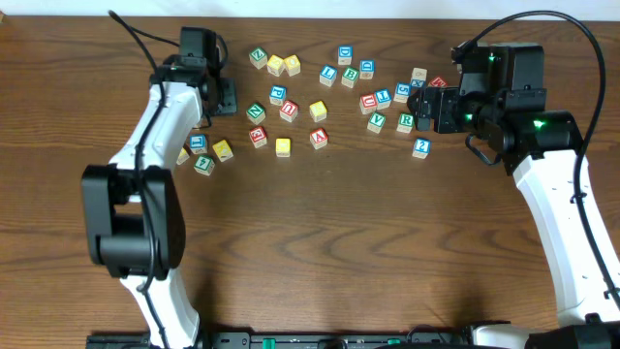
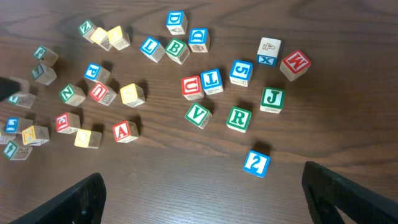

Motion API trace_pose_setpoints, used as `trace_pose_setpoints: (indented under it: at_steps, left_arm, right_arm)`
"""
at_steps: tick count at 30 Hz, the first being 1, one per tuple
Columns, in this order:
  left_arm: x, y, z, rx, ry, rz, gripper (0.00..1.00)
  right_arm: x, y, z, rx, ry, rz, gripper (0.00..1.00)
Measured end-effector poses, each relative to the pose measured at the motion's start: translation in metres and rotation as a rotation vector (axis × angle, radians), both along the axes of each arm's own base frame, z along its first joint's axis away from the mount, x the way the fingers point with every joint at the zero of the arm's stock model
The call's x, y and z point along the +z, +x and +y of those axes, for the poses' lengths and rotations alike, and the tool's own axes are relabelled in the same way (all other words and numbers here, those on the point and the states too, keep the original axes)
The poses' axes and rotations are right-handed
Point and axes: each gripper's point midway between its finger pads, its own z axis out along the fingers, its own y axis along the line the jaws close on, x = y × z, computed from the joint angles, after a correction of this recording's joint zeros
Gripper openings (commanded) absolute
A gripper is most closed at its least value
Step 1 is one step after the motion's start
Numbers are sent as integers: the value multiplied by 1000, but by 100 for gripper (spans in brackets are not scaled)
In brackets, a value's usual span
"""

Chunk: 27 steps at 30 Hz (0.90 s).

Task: Spell out CORL
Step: 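Carry the C block toward the table center with the left gripper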

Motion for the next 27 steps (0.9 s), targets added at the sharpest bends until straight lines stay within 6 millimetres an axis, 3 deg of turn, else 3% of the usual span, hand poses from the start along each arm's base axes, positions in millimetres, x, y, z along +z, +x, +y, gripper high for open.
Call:
trace_pose_setpoints:
  at_steps: [7,11,17,27]
  left_arm:
    - [34,-32,-3,-11,3,39,32]
    - [48,-62,-26,-69,9,97,33]
    - [45,-96,-75,-177,20,185,33]
    - [29,-121,-137,-248,7,216,33]
  right_arm:
    - [0,0,-1,-3,-3,0,96]
    - [0,1,-1,-6,-6,-4,97]
    - [1,2,-2,-10,-10,-10,97]
    - [1,3,-3,-12,-13,-11,97]
